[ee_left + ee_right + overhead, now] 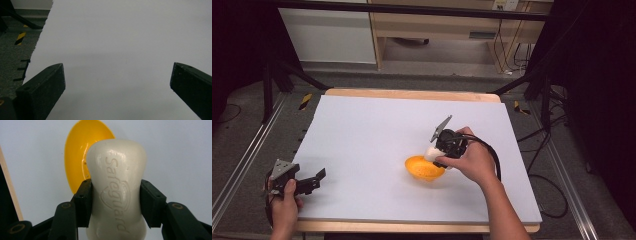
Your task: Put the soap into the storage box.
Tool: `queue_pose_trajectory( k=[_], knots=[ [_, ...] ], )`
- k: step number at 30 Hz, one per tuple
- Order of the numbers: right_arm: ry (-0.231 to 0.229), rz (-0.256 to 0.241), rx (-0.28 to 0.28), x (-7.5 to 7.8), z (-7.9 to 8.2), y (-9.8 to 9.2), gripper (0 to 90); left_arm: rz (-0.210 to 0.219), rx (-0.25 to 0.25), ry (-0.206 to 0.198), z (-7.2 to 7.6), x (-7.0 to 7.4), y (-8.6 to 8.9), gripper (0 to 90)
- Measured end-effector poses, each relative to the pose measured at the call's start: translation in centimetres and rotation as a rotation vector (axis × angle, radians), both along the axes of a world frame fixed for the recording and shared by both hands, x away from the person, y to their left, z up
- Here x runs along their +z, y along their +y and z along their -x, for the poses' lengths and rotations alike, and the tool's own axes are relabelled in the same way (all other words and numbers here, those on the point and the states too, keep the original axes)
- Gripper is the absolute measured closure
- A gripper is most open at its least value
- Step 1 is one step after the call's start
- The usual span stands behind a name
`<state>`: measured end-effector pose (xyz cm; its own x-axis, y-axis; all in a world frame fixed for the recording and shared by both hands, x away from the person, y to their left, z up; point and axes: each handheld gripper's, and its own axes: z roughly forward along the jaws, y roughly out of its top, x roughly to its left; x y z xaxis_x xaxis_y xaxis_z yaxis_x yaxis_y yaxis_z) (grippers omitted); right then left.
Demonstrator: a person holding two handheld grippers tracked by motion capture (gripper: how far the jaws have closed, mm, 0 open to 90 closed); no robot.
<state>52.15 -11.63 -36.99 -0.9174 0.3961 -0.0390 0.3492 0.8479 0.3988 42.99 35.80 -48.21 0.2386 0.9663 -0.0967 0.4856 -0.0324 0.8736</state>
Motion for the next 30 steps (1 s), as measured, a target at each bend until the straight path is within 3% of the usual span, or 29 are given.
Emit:
queue_pose_trajectory(
  k=[18, 30],
  knots=[
    [0.011, 0.032, 0.108, -0.8, -0.1, 3.2, 49.8, 0.005, 0.0, 0.001, 0.0, 0.0, 0.0, 0.0],
    [0.047, 0.063, 0.119, -2.3, -0.4, 4.2, 49.7, 0.001, 0.0, 0.0, 0.0, 0.0, 0.0, 0.0]
  ],
)
